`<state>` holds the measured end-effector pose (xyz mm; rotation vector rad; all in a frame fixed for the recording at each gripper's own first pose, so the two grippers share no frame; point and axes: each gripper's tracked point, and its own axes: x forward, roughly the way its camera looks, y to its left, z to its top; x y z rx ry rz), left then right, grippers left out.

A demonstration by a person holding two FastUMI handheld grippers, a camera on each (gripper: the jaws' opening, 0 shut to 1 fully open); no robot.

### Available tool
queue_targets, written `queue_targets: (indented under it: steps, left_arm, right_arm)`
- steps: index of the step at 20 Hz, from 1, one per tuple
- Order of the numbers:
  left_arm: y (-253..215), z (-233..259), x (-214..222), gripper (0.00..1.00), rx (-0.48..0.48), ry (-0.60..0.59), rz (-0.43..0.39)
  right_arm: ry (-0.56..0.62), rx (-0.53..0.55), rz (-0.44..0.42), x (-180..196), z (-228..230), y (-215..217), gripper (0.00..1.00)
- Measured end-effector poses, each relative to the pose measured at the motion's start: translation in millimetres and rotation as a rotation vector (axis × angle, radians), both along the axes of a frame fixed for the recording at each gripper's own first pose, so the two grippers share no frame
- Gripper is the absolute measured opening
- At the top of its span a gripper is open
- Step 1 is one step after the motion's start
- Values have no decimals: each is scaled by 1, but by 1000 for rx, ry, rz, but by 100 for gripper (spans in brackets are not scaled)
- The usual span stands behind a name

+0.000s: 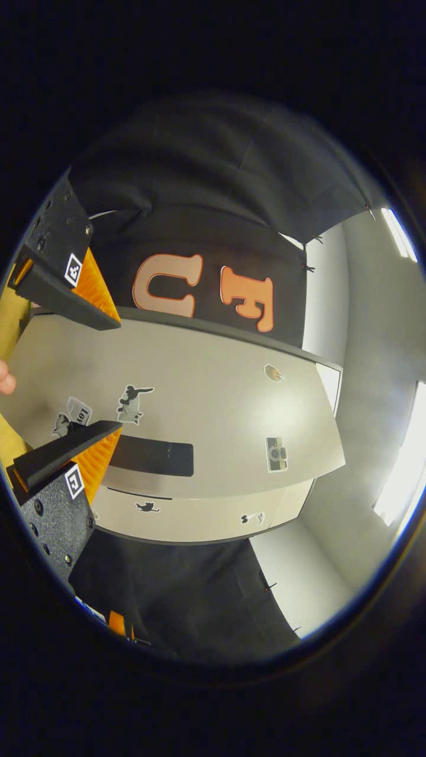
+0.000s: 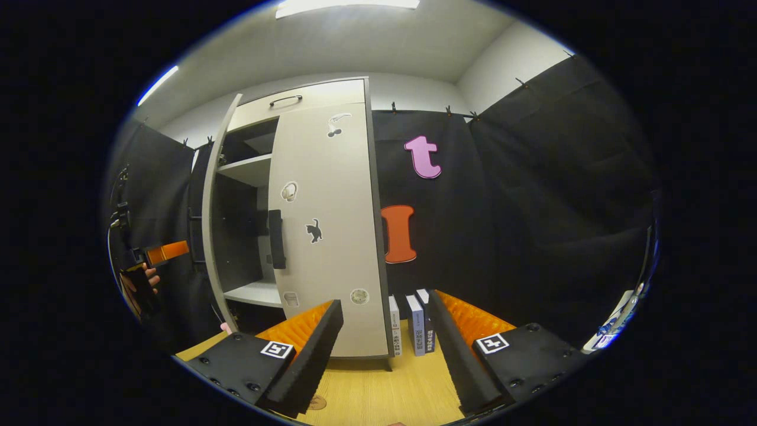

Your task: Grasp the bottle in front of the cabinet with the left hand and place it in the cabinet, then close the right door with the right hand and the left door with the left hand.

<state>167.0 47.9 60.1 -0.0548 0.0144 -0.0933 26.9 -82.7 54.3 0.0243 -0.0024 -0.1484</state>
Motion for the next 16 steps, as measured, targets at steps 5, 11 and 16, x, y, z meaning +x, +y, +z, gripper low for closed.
queue_targets:
  steps: [5, 11, 16]
  left_arm:
    - [-23, -2, 8, 94, -13, -2, -39]
    - [-51, -9, 31, 94, 1, 8, -71]
    - [-68, -21, 60, 94, 2, 19, -90]
  right_arm:
    - [11, 17, -21, -4, -8, -8, 96]
    - [20, 29, -29, -4, -11, -12, 97]
    - [22, 18, -50, -11, -10, -21, 97]
